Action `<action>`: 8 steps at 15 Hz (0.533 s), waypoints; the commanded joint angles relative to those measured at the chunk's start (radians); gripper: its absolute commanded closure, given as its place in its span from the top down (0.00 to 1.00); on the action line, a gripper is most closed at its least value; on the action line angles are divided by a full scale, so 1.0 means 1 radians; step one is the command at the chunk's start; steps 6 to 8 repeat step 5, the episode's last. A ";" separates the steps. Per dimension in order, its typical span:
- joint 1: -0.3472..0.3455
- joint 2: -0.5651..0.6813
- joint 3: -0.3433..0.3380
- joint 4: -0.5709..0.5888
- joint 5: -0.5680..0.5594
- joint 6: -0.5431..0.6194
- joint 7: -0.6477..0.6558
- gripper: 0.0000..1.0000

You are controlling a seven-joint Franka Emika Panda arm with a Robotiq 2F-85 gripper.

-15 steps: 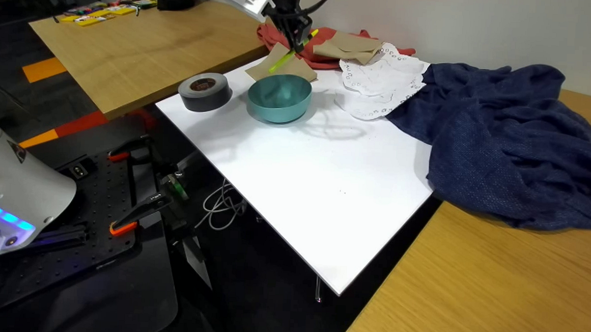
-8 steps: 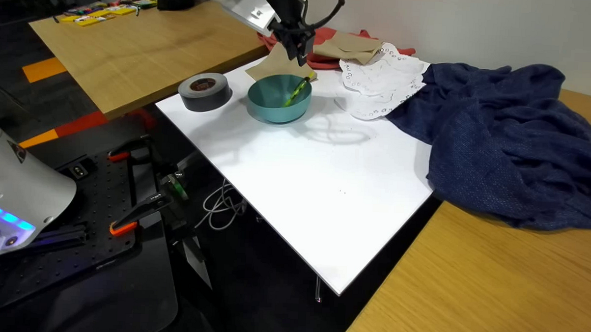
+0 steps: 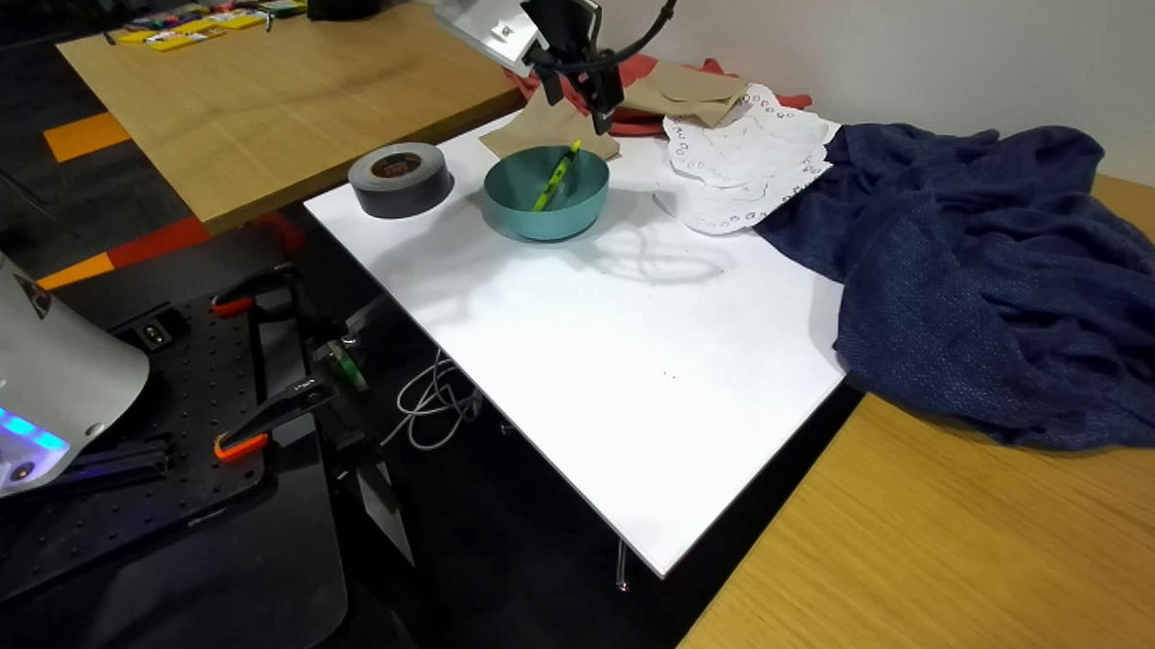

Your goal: Put the pen in the bowl

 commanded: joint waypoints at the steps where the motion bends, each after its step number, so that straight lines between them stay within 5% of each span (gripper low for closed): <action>1: -0.026 -0.008 0.026 0.002 0.026 -0.019 -0.034 1.00; 8: -0.003 0.000 0.007 0.001 -0.002 -0.002 0.004 1.00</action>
